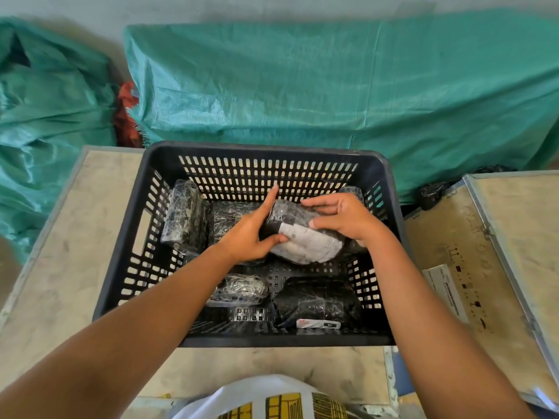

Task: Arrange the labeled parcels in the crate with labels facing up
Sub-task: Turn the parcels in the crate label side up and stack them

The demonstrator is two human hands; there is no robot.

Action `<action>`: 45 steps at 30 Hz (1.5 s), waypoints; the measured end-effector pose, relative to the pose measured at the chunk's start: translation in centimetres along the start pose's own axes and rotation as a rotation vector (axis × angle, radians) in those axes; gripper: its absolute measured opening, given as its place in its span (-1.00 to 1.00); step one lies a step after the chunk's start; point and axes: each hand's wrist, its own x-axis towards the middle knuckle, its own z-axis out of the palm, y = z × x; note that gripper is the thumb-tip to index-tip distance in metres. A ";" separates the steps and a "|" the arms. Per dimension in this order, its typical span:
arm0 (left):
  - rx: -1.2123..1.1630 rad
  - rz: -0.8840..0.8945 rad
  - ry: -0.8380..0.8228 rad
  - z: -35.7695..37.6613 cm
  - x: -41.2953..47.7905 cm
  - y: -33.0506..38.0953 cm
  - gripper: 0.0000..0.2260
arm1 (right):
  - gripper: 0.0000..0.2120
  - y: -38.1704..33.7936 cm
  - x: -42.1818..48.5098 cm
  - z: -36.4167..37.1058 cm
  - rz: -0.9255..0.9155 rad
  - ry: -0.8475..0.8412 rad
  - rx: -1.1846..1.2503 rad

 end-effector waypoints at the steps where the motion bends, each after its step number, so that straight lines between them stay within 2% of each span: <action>1: -0.029 -0.008 0.030 0.1 0.1 0.1 -0.09 | -0.57 0.1 0.0 -0.1 -0.020 0.049 0.070; 4: -0.085 -0.095 0.127 0.3 0.2 0.4 -0.14 | -0.61 0.8 0.4 0.3 -0.092 0.200 0.179; 7: -0.152 -0.210 0.207 0.3 0.1 0.4 -0.14 | -0.58 1.2 0.8 1.0 -0.122 0.291 0.152; 9: -0.218 -0.310 0.245 0.3 0.4 0.0 -0.12 | -0.41 1.3 1.0 1.6 -0.115 0.251 0.030; 11: -0.263 -0.397 0.250 0.2 0.7 -0.3 -0.08 | -0.18 1.8 1.1 2.4 -0.122 0.137 -0.082; 14: -0.222 -0.497 0.202 0.6 0.9 -0.7 -0.05 | -0.07 2.6 1.7 3.6 -0.051 0.099 -0.240; 18: -0.072 -0.465 -0.011 2.1 1.5 -1.0 0.11 | -0.14 4.0 2.7 4.0 0.124 0.184 -0.434; 20: 0.050 -0.446 -0.111 3.0 1.9 -1.3 0.09 | -0.15 4.9 3.1 4.0 0.196 0.176 -0.467; 23: 0.179 -0.457 -0.125 4.0 2.5 -1.6 0.00 | -0.10 5.7 3.5 4.4 0.262 0.177 -0.506; 26: 0.297 -0.464 -0.116 4.7 2.6 -1.7 -0.05 | 0.05 6.2 3.7 5.4 0.336 0.146 -0.602; 29: 0.427 -0.448 -0.212 6.2 2.2 -1.8 -0.05 | 0.15 7.1 3.8 6.1 0.351 0.111 -0.647; 32: 0.550 -0.441 -0.232 6.9 1.8 -2.3 -0.17 | 0.03 7.7 3.9 6.3 0.337 0.131 -0.697; 35: 0.756 -0.360 -0.215 6.3 2.1 -2.7 -0.29 | -0.28 7.4 3.6 6.6 0.298 0.129 -0.882; 37: 0.698 -0.371 -0.255 5.9 2.0 -3.3 -0.28 | -0.37 6.0 3.3 6.5 0.272 0.126 -0.925; 39: 0.664 -0.386 -0.272 5.9 1.7 -3.9 -0.25 | -0.46 3.7 2.7 5.9 0.153 0.226 -0.866; 42: 0.667 -0.396 -0.260 6.0 1.7 -3.9 -0.24 | -0.66 0.2 1.3 4.1 -0.079 0.509 -0.855; 44: 0.663 -0.406 -0.263 6.0 1.8 -3.9 -0.24 | -0.62 -0.6 0.3 2.8 -0.035 0.616 -0.892; 45: 0.665 -0.408 -0.267 6.0 1.8 -3.8 -0.24 | -0.54 -0.7 -0.2 2.5 0.071 0.610 -0.933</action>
